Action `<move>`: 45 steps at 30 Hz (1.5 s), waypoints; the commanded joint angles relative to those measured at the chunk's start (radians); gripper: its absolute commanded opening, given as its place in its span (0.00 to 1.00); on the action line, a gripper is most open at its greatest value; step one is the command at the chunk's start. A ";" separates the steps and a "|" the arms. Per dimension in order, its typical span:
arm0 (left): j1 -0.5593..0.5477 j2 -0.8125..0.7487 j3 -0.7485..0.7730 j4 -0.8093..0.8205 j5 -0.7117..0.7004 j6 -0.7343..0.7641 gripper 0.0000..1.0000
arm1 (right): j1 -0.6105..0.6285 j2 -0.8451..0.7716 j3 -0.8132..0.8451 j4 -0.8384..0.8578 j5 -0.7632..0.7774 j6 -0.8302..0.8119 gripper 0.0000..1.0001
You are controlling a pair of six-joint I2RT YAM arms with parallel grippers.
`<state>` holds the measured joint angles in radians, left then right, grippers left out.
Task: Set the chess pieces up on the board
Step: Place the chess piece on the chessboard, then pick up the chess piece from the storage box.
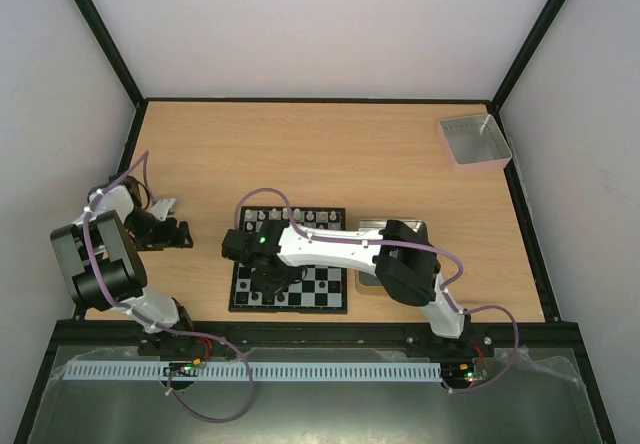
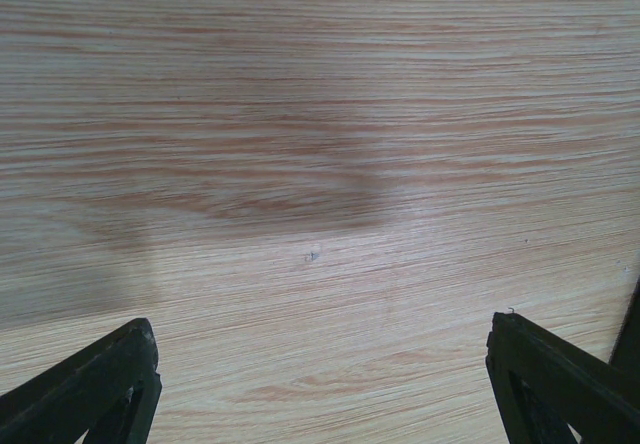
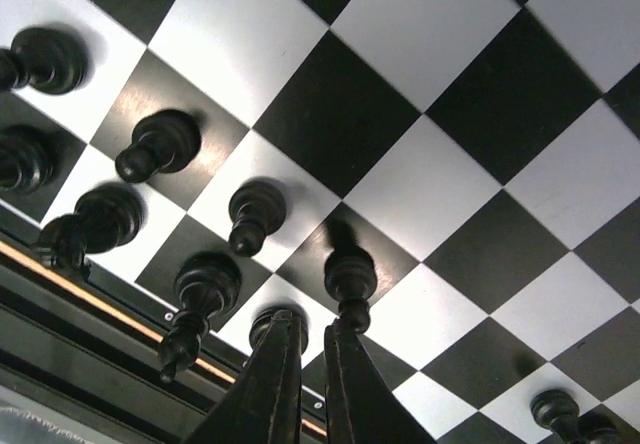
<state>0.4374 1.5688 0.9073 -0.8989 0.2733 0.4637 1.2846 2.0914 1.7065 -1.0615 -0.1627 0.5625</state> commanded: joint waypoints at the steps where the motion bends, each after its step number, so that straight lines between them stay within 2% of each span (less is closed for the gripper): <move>1: 0.004 -0.001 -0.009 -0.015 0.012 0.006 0.89 | 0.009 -0.033 0.035 -0.008 0.092 0.034 0.07; 6: 0.003 0.000 -0.009 -0.015 0.012 0.006 0.89 | 0.004 -0.038 0.038 -0.004 0.123 0.049 0.07; 10: 0.003 -0.001 -0.010 -0.015 0.011 0.006 0.89 | -0.031 -0.082 0.035 -0.005 0.223 0.111 0.07; 15: 0.004 -0.004 -0.010 -0.014 0.012 0.005 0.90 | -0.190 -0.290 -0.125 0.018 0.318 0.221 0.08; 19: 0.001 -0.003 -0.010 -0.016 0.012 0.006 0.90 | -0.340 -0.454 -0.312 0.027 0.348 0.255 0.18; 22: 0.001 -0.001 -0.010 -0.015 0.011 0.006 0.90 | -0.438 -0.533 -0.436 0.033 0.300 0.242 0.32; 24: 0.001 0.000 -0.010 -0.015 0.010 0.006 0.90 | -0.483 -0.568 -0.505 0.047 0.260 0.233 0.35; 30: -0.001 0.000 -0.011 -0.013 0.005 0.000 0.90 | -0.556 -0.657 -0.690 0.171 0.082 0.225 0.36; 33: -0.002 -0.007 -0.011 -0.014 0.003 -0.002 0.90 | -0.569 -0.682 -0.738 0.209 0.051 0.237 0.35; 45: -0.002 -0.009 -0.011 -0.013 -0.002 -0.007 0.90 | -0.572 -0.656 -0.780 0.254 -0.007 0.221 0.32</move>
<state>0.4370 1.5684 0.9073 -0.8986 0.2718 0.4625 0.7170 1.4319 0.9428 -0.8284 -0.1501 0.7895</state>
